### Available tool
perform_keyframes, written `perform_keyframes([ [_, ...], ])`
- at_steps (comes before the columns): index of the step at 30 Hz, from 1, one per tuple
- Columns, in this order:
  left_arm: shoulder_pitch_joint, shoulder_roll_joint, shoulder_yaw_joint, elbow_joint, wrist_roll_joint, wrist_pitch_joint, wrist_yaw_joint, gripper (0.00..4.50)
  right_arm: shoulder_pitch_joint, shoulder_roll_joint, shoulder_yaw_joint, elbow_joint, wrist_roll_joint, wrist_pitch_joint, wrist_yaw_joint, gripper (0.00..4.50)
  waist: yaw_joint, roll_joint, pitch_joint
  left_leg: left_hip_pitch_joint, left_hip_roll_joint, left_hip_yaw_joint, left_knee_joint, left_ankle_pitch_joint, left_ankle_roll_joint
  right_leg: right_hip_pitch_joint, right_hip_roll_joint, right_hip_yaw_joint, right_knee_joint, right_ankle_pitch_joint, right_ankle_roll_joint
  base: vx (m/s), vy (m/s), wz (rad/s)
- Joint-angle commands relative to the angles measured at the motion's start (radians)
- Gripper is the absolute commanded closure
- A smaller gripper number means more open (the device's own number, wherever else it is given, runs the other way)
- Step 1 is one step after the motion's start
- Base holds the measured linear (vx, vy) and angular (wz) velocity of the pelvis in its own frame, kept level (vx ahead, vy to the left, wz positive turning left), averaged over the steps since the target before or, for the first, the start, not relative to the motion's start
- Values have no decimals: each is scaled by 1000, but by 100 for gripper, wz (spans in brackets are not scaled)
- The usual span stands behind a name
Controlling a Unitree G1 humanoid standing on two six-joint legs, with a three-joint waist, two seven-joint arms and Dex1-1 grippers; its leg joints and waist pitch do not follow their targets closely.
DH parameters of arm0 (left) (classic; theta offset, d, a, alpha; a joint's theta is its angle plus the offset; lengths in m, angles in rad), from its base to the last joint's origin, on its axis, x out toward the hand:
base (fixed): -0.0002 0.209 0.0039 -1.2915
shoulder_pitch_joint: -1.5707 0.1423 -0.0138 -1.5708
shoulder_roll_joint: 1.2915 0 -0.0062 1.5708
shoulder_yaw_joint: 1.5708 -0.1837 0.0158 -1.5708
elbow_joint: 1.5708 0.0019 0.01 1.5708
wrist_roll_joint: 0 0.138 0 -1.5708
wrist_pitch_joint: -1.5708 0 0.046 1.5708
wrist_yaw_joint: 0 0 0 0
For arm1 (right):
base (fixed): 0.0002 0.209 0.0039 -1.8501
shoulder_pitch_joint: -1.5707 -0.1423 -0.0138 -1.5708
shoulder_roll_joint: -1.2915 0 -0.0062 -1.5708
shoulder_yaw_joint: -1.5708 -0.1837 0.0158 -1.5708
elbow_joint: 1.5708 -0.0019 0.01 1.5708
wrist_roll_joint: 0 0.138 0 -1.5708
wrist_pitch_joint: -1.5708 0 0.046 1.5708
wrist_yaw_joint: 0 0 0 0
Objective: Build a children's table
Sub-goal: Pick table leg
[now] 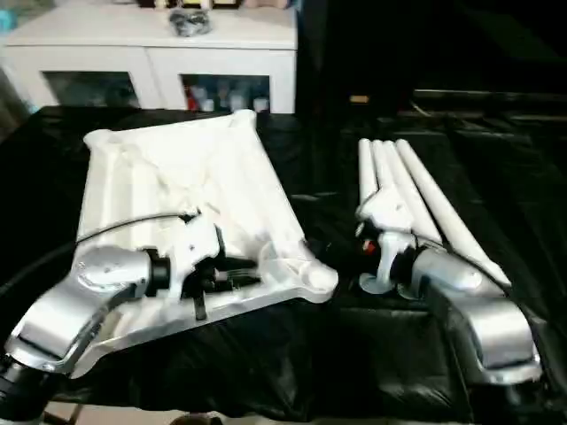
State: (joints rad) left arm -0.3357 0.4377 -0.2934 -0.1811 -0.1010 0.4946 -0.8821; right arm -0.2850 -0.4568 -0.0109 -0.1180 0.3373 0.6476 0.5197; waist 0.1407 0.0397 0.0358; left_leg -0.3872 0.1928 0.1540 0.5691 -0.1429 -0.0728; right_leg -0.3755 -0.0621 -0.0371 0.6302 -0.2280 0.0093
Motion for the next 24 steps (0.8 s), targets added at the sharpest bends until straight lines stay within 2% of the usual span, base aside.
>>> perform_keyframes([
  [1, -12, -26, 24, -27, 2, 14, 46, 338, -26, 21, -29, 48, -31, 55, -95, 0, -5, -15, -56, 22, 24, 2, -55, -199, -17, 22, -59, 34, -84, -158, -153, 0, 0, 0],
  [2, -8, -42, 32, -30, 2, 8, 68, 338, -39, 37, -40, 70, -38, 79, -135, 0, -4, -20, -56, 21, 24, 2, -54, -190, -18, 25, -59, 34, -82, -130, -157, 0, 0, 0],
  [4, 9, -58, 30, -25, 9, -7, 99, 338, -73, 73, -64, 130, -63, 138, -234, 0, -3, -21, -58, 17, 23, 3, -53, -160, -17, 27, -58, 34, -76, -80, -159, 0, 0, 0],
  [7, 22, -56, 25, -30, -7, 4, 90, 338, -93, 85, -76, 159, -71, 152, -273, 0, -5, -23, -60, 14, 19, 4, -50, -142, -22, 31, -56, 35, -72, -35, -149, 0, 0, 0],
  [8, 22, -56, 25, -30, -7, 4, 90, 338, -93, 85, -76, 159, -71, 152, -273, 0, -3, -23, -61, 15, 19, 5, -49, -137, -20, 31, -57, 35, -71, -20, -144, 0, 0, 0],
  [9, 29, -49, 23, -46, -27, 22, 72, 338, -105, 95, -81, 165, -80, 165, -288, 0, -1, -18, -62, 15, 19, 4, -48, -133, -21, 31, -57, 34, -69, -12, -144, 0, 0, 0],
  [10, 32, -49, 25, -54, -35, 38, 68, 308, -110, 101, -84, 166, -80, 173, -293, 0, -2, -17, -61, 14, 18, 4, -48, -130, -21, 31, -56, 34, -69, -4, -144, 0, 0, 0],
  [13, 35, -52, 22, -61, -35, 40, 73, 303, -119, 108, -89, 168, -81, 191, -309, 0, -4, -18, -58, 16, 20, 4, -51, -156, -27, 30, -56, 34, -72, -28, -144, 0, 0, 0],
  [16, 32, -59, 17, -51, -19, 19, 95, 267, -131, 110, -96, 192, -89, 214, -334, 0, -3, -19, -57, 19, 22, 5, -52, -176, -34, 28, -57, 36, -76, -64, -134, 0, 0, 0],
  [19, 37, -49, 10, -66, -40, 46, 74, 260, -138, 105, -85, 216, -86, 254, -325, 0, -3, -19, -56, 20, 21, 6, -52, -184, -40, 27, -57, 36, -76, -77, -134, 0, 0, 0],
  [22, 44, -27, 0, -93, -62, 62, 40, 260, -144, 98, -68, 228, -106, 278, -335, 0, -2, -20, -58, 17, 21, 5, -52, -166, -41, 28, -57, 35, -73, -61, -132, 0, 0, 0],
  [23, 49, -16, -3, -107, -75, 71, 22, 260, -149, 99, -67, 234, -104, 295, -337, 0, -2, -29, -57, 17, 20, 6, -52, -158, -39, 30, -56, 35, -73, -52, -133, 0, 0, 0],
  [24, 49, -16, -3, -107, -75, 71, 22, 260, -149, 99, -67, 234, -104, 295, -337, 0, -1, -26, -58, 17, 21, 5, -52, -155, -39, 30, -58, 35, -70, -50, -136, 0, 0, 0],
])
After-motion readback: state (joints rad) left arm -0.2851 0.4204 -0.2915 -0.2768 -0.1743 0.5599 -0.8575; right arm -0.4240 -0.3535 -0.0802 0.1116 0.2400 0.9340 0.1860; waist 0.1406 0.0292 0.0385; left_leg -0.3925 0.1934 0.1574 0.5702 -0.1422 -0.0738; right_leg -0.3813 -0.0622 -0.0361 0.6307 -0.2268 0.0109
